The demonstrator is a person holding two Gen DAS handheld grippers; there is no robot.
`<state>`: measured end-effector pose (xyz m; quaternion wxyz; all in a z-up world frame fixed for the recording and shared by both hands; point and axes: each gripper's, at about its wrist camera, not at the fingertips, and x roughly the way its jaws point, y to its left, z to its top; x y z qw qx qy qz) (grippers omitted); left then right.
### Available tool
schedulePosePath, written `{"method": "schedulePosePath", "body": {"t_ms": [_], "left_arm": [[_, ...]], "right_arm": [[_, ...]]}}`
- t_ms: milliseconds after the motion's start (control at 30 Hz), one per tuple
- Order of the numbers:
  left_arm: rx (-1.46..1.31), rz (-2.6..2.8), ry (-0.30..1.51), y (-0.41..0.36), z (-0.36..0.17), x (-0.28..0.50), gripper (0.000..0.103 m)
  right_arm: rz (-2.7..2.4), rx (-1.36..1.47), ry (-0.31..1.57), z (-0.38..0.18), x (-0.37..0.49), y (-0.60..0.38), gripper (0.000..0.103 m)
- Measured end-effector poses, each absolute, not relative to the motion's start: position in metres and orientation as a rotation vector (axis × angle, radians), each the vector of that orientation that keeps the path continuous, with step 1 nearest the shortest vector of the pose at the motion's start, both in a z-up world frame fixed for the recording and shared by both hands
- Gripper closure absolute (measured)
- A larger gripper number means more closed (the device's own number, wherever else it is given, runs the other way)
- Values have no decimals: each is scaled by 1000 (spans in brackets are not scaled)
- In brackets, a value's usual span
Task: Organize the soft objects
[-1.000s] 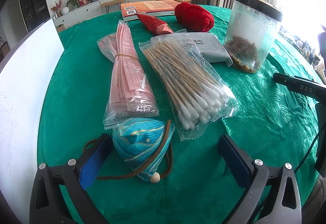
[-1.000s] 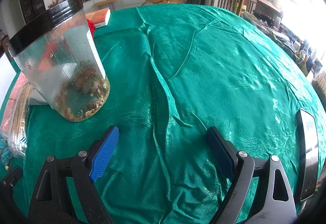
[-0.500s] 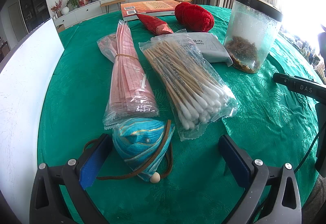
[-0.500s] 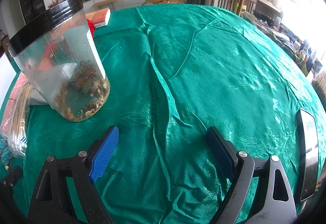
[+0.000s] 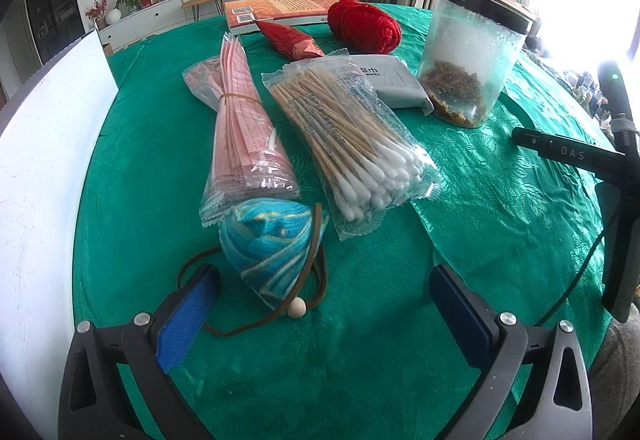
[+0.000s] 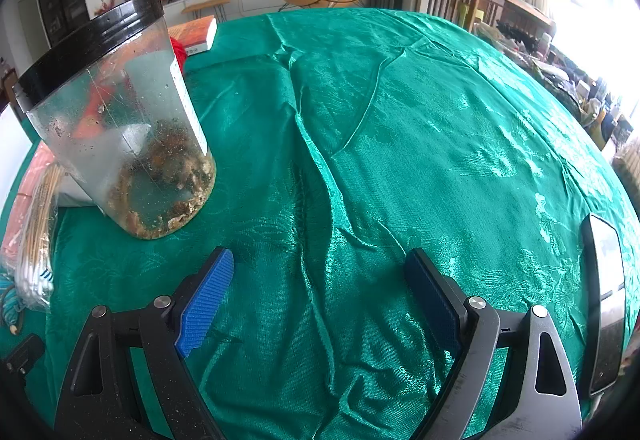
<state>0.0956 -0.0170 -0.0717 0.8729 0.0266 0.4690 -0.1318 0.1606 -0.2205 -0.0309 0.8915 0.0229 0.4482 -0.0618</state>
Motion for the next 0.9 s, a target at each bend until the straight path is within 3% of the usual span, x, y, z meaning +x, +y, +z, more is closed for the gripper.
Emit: {"method": "schedulePosePath", "body": {"t_ms": [567,733,900], "left_arm": [[-201,-269,994,46,-49,46,0],[-209,-277,964,49,-32,37,0],[-232,-285,923,51,-11,28,0]], "right_arm": [[-64,89,979,-28,160,-214,13],[373,209,931,5,119,-145,15],[450,107,974,6,155,-64,17]]}}
